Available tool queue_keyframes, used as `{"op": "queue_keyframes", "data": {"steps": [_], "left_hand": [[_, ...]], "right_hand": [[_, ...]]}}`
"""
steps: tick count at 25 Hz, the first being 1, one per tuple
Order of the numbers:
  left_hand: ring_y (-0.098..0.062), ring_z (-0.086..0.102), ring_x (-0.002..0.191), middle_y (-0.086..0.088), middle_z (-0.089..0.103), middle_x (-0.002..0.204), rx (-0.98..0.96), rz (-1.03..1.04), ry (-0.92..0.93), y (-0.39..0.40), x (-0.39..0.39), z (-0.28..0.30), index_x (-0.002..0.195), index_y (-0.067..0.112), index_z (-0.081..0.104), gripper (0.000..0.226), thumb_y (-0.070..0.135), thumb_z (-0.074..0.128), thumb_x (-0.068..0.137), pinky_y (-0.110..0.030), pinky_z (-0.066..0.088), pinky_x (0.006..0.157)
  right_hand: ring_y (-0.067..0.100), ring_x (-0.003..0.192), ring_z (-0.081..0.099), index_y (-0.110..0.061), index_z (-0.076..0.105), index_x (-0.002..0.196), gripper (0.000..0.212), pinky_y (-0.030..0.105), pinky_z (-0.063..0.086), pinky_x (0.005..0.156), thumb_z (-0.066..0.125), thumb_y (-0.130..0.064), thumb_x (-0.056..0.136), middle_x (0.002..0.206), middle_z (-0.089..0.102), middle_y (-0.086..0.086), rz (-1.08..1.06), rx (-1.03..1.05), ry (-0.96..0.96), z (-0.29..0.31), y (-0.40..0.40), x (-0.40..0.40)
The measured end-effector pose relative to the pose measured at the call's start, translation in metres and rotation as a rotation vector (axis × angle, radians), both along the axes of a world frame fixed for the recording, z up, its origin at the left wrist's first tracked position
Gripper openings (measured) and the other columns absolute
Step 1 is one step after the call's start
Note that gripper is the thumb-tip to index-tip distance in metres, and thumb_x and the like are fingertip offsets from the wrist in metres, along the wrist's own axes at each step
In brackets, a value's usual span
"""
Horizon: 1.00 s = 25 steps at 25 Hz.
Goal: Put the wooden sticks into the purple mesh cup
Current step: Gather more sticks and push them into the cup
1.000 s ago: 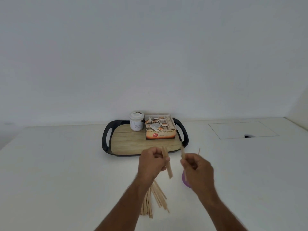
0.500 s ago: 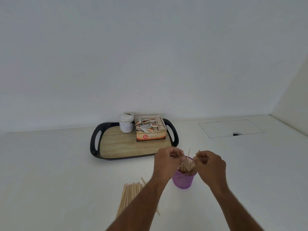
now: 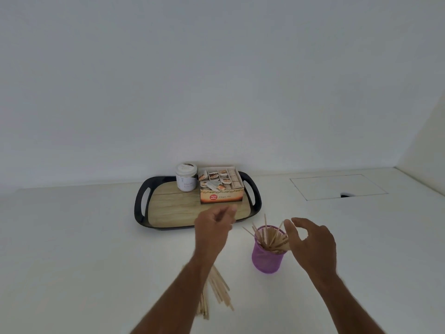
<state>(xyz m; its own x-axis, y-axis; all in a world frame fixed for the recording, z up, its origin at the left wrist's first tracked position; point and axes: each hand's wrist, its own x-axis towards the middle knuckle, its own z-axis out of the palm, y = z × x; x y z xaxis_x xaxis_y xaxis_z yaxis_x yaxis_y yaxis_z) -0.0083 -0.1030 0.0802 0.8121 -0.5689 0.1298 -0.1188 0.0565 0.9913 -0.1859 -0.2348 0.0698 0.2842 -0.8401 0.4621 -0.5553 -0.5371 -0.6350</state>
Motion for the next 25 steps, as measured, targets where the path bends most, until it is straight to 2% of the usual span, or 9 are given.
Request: {"op": "queue_keyframes", "data": {"steps": [2,4,8,11,12,15,17,20,25], "left_hand": [[-0.01,0.074,0.076,0.009,0.077,0.079,0.088,0.057,-0.108,0.018,0.02,-0.013,0.091,0.032,0.076,0.006,0.035,0.071,0.089,-0.043,0.062,0.076],[0.001,0.07,0.081,0.016,0.075,0.083,0.245,0.129,-0.241,0.044,0.041,-0.031,0.097,0.028,0.077,0.017,0.04,0.069,0.089,-0.034,0.06,0.081],[-0.012,0.067,0.105,0.008,0.074,0.111,0.586,0.251,-0.324,0.109,0.077,-0.078,0.116,0.024,0.07,0.041,0.054,0.064,0.088,-0.032,0.051,0.092],[-0.018,0.052,0.131,0.003,0.06,0.139,0.811,0.205,-0.362,0.148,0.092,-0.108,0.138,0.025,0.055,0.066,0.066,0.057,0.086,-0.039,0.04,0.11],[-0.017,0.042,0.14,0.002,0.051,0.148,0.89,0.171,-0.409,0.157,0.095,-0.117,0.144,0.025,0.047,0.075,0.07,0.051,0.085,-0.04,0.031,0.117],[-0.015,0.011,0.153,0.004,0.021,0.164,1.069,0.076,-0.56,0.171,0.09,-0.134,0.155,0.029,0.026,0.103,0.091,0.014,0.075,-0.046,0.006,0.123],[-0.016,0.007,0.154,0.003,0.014,0.166,1.093,0.065,-0.652,0.174,0.088,-0.141,0.156,0.032,0.022,0.114,0.092,-0.012,0.065,-0.05,0.002,0.123],[-0.016,0.001,0.154,0.004,0.007,0.167,1.093,0.053,-0.696,0.174,0.09,-0.144,0.157,0.037,0.013,0.113,0.091,-0.017,0.062,-0.051,-0.002,0.122],[-0.017,0.01,0.153,0.004,0.015,0.166,1.069,0.098,-0.721,0.172,0.091,-0.148,0.155,0.038,0.022,0.109,0.091,-0.011,0.066,-0.053,0.003,0.122]], "right_hand": [[0.021,0.074,0.06,-0.017,0.072,0.102,0.059,0.026,0.04,0.062,0.046,-0.066,0.081,0.085,0.074,0.0,0.015,0.041,-0.105,-0.006,-0.001,-0.003],[0.021,0.087,0.06,-0.016,0.066,0.112,0.071,0.022,0.041,0.065,0.042,-0.074,0.078,0.101,0.07,0.002,0.036,0.167,-0.29,-0.018,0.004,-0.005],[0.021,0.115,0.055,-0.023,0.047,0.13,0.09,0.027,0.045,0.086,0.051,-0.085,0.066,0.131,0.055,0.002,0.135,0.409,-0.524,-0.057,0.021,-0.008],[0.017,0.122,0.053,-0.023,0.045,0.131,0.096,0.042,0.047,0.1,0.074,-0.07,0.053,0.134,0.054,0.002,0.204,0.555,-0.481,-0.085,0.026,-0.002],[0.015,0.119,0.056,-0.023,0.048,0.127,0.096,0.041,0.049,0.1,0.081,-0.064,0.046,0.13,0.057,0.001,0.23,0.58,-0.453,-0.091,0.028,0.002],[0.013,0.098,0.065,-0.027,0.051,0.112,0.091,0.023,0.054,0.078,0.093,-0.049,0.035,0.114,0.064,-0.004,0.225,0.577,-0.342,-0.093,0.032,0.017],[0.019,0.093,0.064,-0.022,0.052,0.113,0.083,0.029,0.05,0.076,0.097,-0.026,0.043,0.109,0.066,0.001,0.179,0.541,-0.313,-0.091,0.033,0.026],[0.027,0.089,0.062,-0.019,0.052,0.107,0.072,0.031,0.046,0.075,0.095,-0.011,0.051,0.097,0.065,-0.001,0.134,0.506,-0.298,-0.089,0.034,0.036],[0.029,0.097,0.065,-0.016,0.058,0.112,0.072,0.03,0.046,0.083,0.096,-0.023,0.051,0.103,0.068,0.006,0.002,0.504,-0.354,-0.088,0.026,0.041]]}}
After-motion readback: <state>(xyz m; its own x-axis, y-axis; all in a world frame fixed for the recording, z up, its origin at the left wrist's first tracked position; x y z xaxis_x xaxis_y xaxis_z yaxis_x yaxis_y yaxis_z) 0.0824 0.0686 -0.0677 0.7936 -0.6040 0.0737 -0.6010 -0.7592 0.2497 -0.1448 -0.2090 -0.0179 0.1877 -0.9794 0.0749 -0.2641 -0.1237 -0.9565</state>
